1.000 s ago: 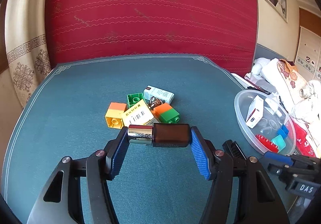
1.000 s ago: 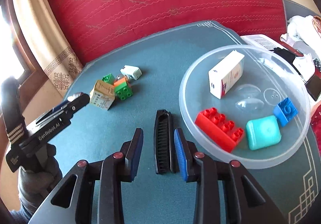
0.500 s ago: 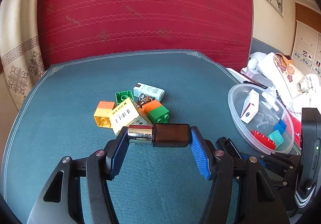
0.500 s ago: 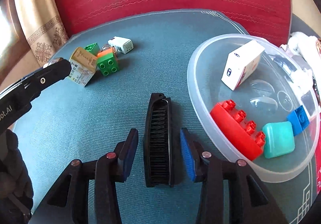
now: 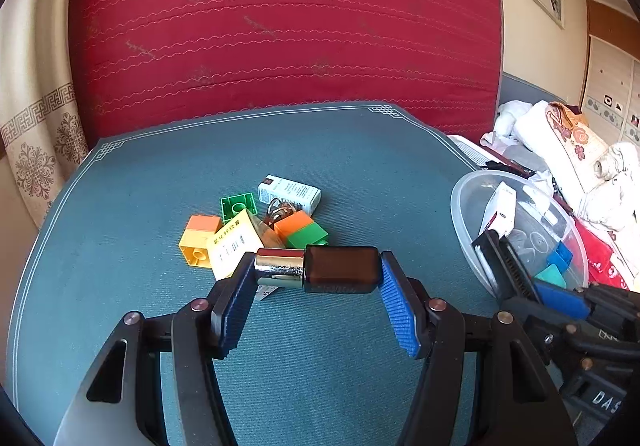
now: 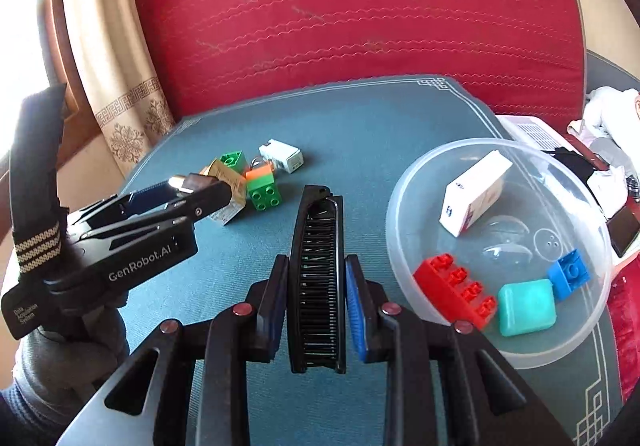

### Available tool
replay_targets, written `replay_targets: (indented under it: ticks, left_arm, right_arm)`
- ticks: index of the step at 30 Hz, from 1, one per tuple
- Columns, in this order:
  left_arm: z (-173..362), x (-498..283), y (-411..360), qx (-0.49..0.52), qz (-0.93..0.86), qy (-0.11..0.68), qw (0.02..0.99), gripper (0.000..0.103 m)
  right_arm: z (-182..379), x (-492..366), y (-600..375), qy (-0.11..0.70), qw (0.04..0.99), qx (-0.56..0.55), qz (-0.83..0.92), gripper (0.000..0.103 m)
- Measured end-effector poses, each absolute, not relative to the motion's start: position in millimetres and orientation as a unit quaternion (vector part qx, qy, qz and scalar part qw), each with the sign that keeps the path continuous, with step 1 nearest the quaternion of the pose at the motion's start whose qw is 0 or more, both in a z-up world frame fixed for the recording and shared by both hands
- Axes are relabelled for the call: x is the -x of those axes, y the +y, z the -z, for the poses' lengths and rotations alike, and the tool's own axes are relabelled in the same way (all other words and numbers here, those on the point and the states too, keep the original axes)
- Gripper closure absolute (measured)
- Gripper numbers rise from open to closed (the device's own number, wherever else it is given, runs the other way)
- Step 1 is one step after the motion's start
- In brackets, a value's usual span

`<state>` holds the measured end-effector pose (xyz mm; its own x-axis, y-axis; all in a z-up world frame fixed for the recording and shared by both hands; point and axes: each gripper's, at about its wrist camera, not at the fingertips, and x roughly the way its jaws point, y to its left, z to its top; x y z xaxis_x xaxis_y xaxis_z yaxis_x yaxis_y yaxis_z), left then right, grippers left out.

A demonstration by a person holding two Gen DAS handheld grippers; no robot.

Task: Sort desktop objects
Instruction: 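Carry the brown cylinder and black comb over to the clear bowl, then open the left gripper over the bowl while the right gripper releases the comb inside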

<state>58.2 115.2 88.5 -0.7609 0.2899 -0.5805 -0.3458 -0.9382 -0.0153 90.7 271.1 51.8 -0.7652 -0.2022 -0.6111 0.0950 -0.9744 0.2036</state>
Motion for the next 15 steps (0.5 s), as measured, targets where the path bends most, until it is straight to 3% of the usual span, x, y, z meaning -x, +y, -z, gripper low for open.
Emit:
replay_targets:
  ticks: [15]
  left_arm:
    - [-102.8,-58.9,187.1,0.297,-0.919,0.055,0.253,0.040]
  right_arm:
    - [-64.5,-96.6,386.0,-0.130,-0.076,-0.293,0.944,0.073]
